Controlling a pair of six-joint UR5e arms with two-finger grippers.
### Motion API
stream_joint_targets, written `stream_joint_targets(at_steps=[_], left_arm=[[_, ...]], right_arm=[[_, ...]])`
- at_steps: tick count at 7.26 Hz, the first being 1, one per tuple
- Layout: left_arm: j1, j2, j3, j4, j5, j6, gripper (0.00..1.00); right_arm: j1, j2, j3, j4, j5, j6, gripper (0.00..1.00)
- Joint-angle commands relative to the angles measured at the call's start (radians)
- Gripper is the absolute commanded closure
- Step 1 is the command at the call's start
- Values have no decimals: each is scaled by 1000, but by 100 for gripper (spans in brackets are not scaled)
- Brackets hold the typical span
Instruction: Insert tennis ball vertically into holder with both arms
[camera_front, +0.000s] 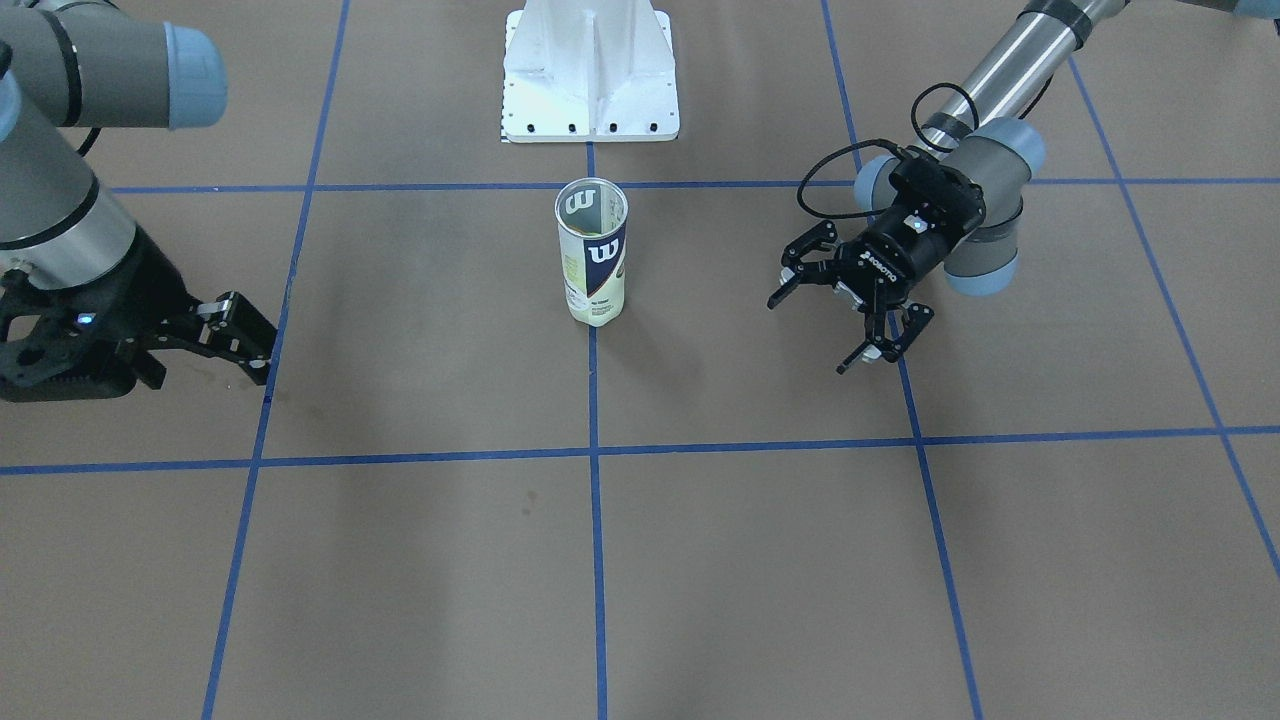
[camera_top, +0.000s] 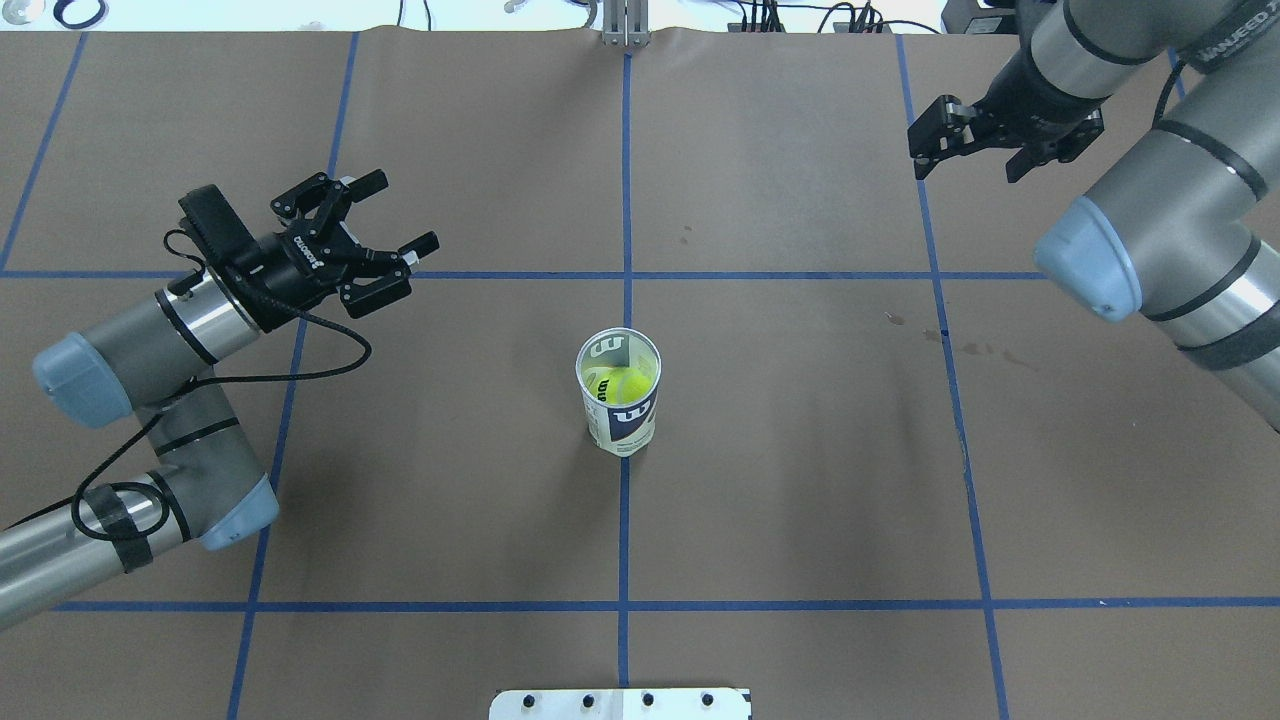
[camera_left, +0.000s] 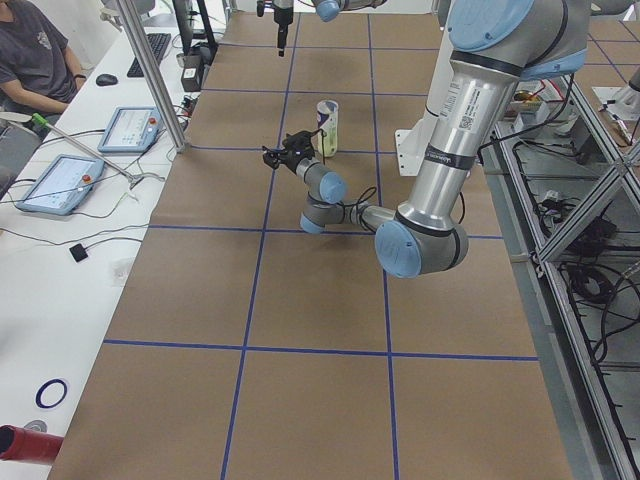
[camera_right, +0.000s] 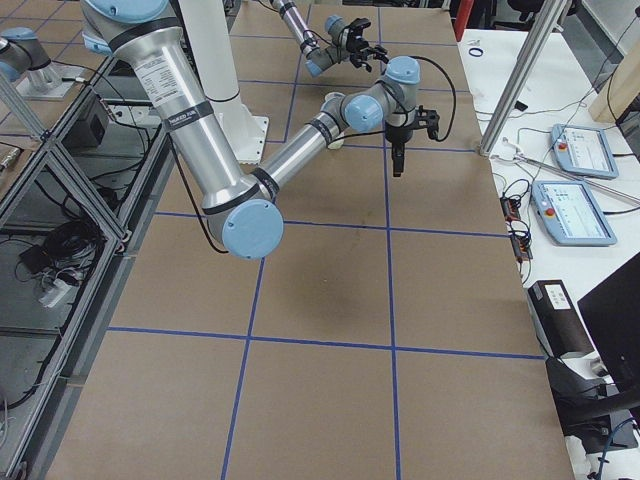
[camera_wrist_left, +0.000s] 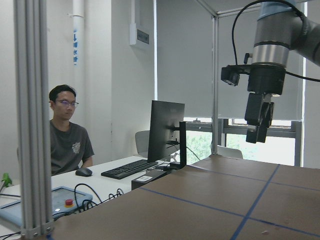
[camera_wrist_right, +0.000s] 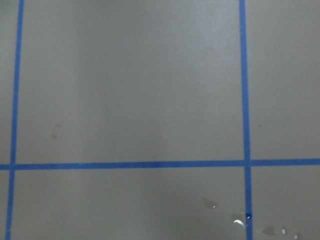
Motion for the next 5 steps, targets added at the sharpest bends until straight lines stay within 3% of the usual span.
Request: stream_joint_targets(at_steps=[1, 2, 3, 5], left_arm=[[-100, 53, 1, 151, -6, -59, 0], [-142, 84, -2, 219, -35, -57, 0], [-204, 104, -7, 323, -151, -91, 0], [-405, 141, -11, 508, -488, -95, 0]], right_arm=[[50, -2, -63, 1, 0, -48, 1], [71, -5, -97, 41, -1, -68, 1], [96, -31, -138, 128, -1, -89, 1], [134, -31, -232, 202, 0, -155, 1]])
